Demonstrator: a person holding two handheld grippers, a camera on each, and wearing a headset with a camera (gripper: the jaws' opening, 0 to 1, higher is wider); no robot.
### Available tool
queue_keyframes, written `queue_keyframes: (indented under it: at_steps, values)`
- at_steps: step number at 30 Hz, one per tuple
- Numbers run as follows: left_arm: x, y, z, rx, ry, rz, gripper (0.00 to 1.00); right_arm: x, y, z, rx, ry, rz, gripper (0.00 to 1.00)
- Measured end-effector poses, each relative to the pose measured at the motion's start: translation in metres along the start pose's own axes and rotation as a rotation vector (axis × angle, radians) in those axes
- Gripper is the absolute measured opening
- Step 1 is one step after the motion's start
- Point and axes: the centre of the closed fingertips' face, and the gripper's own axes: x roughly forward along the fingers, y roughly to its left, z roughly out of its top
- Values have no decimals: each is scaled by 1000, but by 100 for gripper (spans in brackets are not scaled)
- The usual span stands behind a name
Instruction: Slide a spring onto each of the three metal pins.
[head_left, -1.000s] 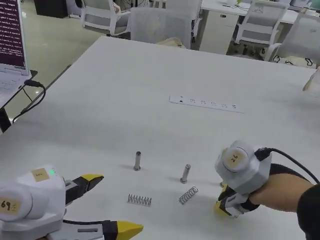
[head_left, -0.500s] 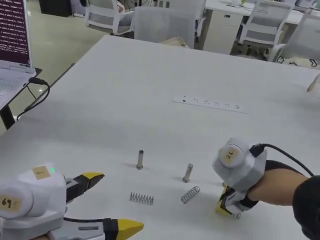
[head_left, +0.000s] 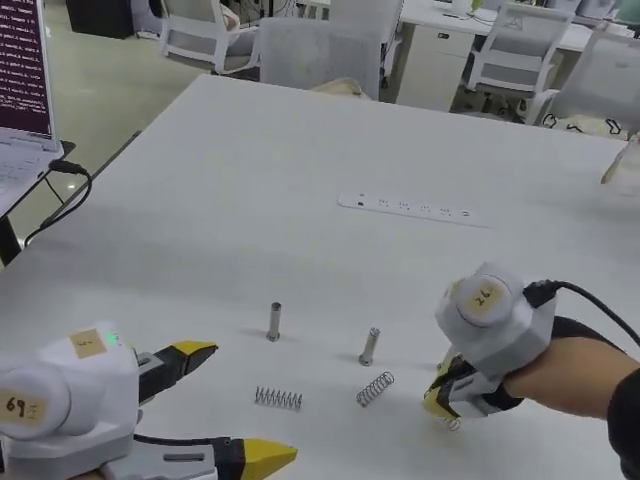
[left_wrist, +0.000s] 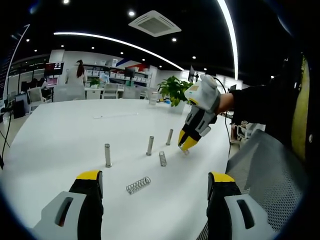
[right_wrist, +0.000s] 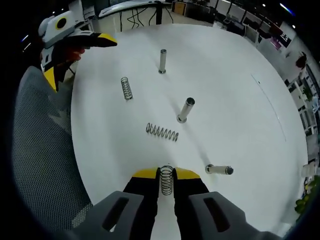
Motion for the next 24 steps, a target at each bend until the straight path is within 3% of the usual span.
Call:
queue_keyframes:
  at_steps: [6,11,14,19,24]
  values:
    - [2,-10,8,20,-12,-29,83,-19,9,14,44,-91,-5,8]
    - [6,-22,14,28,-21,-59,83,-38,18,44,86,-222,0,8]
    - [6,-25,16,33,-26,-68,82,-46,24,59,88,-268,9,8]
    - [5,-31,26,36,-47,-85,80,-66,38,98,98,-396,54,8]
    - [4,-33,32,31,-75,-103,73,-80,56,123,115,-480,133,8]
